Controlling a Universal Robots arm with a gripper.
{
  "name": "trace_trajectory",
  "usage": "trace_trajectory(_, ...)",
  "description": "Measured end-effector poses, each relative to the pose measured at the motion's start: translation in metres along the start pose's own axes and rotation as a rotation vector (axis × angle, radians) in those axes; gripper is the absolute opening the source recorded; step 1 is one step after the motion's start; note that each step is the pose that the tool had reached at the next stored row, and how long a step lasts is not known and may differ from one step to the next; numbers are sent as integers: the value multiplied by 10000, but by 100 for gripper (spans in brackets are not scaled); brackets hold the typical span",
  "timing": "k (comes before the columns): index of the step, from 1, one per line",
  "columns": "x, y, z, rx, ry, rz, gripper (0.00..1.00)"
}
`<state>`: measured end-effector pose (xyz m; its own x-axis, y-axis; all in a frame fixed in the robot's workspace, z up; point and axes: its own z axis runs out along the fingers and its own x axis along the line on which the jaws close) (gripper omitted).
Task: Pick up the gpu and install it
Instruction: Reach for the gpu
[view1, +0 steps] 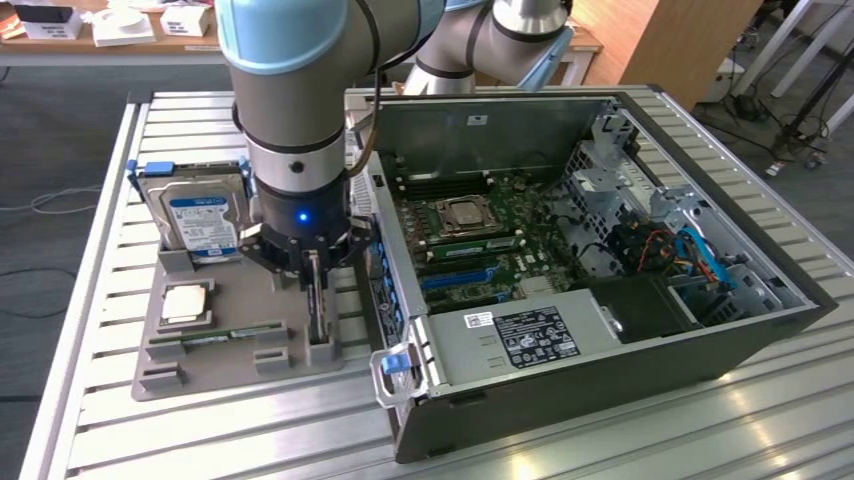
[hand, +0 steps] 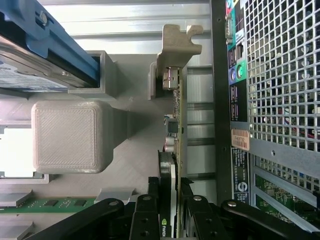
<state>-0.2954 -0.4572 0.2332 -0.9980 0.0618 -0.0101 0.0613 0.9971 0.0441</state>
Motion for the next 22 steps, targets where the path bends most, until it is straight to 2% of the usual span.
trace_trajectory(6, -11, 3, -80, 3, 5, -2, 27)
trace_trajectory(22, -26, 17, -374, 3, 5, -2, 27)
